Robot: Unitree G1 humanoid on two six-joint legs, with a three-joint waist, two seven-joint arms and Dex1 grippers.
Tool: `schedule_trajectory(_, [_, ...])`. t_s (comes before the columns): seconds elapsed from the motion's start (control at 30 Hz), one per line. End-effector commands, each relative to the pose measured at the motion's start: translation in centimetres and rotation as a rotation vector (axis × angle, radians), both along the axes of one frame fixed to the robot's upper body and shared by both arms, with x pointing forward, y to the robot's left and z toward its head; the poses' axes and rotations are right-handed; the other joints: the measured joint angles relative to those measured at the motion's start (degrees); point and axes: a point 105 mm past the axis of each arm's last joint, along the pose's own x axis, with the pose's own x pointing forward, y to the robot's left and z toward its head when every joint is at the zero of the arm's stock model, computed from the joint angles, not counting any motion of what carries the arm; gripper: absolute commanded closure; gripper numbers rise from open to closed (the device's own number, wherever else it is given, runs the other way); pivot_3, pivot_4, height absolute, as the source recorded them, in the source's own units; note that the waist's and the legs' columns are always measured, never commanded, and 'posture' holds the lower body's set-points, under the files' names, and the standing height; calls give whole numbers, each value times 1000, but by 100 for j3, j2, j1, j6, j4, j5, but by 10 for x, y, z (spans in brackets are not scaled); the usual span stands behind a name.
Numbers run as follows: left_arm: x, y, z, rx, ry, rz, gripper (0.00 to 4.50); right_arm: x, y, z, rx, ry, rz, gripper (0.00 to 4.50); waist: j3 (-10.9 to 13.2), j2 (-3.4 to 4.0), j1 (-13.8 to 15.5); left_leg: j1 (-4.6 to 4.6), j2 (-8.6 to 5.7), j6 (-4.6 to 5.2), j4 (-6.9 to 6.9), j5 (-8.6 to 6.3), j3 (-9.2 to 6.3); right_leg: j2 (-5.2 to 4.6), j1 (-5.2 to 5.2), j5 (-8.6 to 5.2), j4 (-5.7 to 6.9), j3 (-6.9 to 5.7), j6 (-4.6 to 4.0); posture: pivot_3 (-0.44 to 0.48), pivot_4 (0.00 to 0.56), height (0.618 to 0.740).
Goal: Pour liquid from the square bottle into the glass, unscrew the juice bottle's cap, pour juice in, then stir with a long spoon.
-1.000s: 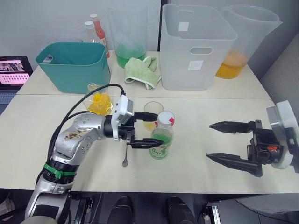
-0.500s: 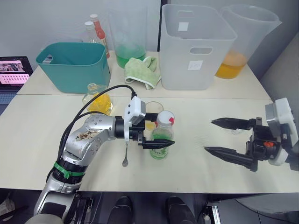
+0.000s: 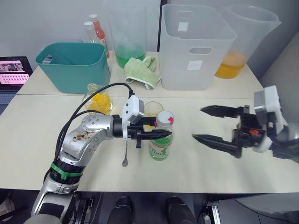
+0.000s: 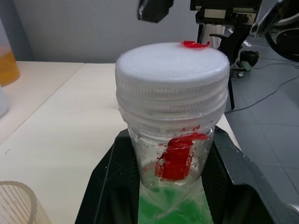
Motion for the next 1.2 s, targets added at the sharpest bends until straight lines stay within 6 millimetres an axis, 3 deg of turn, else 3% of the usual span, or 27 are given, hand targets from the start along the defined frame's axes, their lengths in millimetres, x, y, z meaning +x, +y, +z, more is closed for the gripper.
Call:
schedule_trajectory(0.03, [-7, -5, 3, 0, -24, -34, 3256, -1, 17, 4, 25, -22, 23, 0, 0, 0, 11, -1, 0, 0, 0, 0, -1, 0, 0, 1, 0, -1, -1, 0, 150, 740])
schedule_trajectory(0.23, [-9, -8, 3, -8, -21, -38, 3261, 11, 38, -4, 34, -15, 8, 0, 0, 0, 24, -8, -2, 0, 2, 0, -2, -3, -4, 2, -2, -2, -3, 0, 150, 740])
schedule_trajectory(0.43, [-11, -10, 3, -6, -14, -38, 3261, 16, 44, -2, 56, -48, -3, 0, 0, 0, 32, -11, -2, 0, 2, 0, -3, -3, -5, 2, -2, -3, -3, 0, 150, 740])
schedule_trajectory(0.47, [-12, -10, 3, -5, -9, -37, 3261, 17, 45, -2, 56, -49, -4, 517, 0, 0, 33, -11, -3, 0, 2, 0, -3, -3, -6, 2, -1, -3, -3, 0, 150, 740])
schedule_trajectory(0.7, [-11, -10, 4, -5, -8, -32, 3261, 19, 45, -4, 58, -44, -4, 2781, 0, 0, 30, -10, -2, 0, 2, 0, -4, -3, -6, 3, 0, -4, -3, 0, 150, 740])
schedule_trajectory(1.0, [-13, -6, 5, 16, -33, -24, 3261, 16, 41, -10, -5, -26, 105, 2818, 0, 0, 24, -10, -2, 0, 3, 0, -4, -3, -5, 3, 0, -4, -3, 0, 150, 740])
schedule_trajectory(1.2, [-18, -5, 6, 26, -47, -29, 3261, 9, 44, -17, -99, -9, 369, 2818, 0, 0, 9, -7, -1, 0, 3, 0, -4, -2, -4, 3, 0, -5, -3, 0, 150, 740])
